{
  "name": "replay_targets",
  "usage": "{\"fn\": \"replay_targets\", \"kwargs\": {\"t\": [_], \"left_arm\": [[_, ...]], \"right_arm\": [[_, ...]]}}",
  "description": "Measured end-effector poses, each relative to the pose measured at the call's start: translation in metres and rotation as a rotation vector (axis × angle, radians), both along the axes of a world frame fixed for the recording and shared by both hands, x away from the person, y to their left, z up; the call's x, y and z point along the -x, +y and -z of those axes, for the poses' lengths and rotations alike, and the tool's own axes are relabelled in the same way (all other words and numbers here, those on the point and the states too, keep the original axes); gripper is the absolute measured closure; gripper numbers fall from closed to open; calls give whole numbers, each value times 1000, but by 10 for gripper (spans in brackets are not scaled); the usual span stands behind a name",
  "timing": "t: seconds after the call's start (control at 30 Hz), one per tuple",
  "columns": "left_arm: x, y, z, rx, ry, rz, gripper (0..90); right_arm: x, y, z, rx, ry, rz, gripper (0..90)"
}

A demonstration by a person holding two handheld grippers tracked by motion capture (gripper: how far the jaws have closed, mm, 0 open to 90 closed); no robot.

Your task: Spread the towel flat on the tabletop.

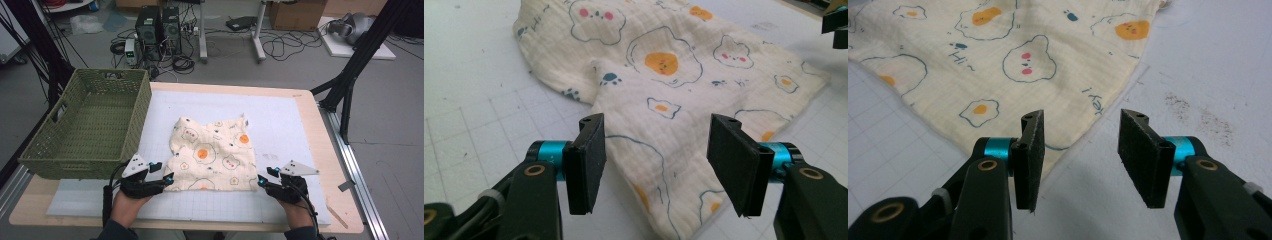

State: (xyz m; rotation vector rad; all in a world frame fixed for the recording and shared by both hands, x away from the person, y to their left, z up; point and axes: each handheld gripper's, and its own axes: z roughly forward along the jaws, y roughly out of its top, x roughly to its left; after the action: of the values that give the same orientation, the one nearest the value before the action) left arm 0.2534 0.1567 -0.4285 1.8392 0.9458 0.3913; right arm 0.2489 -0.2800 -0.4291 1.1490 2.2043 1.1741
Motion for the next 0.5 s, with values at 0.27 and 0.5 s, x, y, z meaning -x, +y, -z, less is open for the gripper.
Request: {"fn": "replay_targets", "kwargs": {"t": [0.27,0.5], "left_arm": [[-1,2,-8,25,-32,4,398],[-1,9,-13,48,-53,-4,397]], "right_arm": [[-2,2,1,15,-15,1,524],[-4,7,5,15,2,-12,548]]}}
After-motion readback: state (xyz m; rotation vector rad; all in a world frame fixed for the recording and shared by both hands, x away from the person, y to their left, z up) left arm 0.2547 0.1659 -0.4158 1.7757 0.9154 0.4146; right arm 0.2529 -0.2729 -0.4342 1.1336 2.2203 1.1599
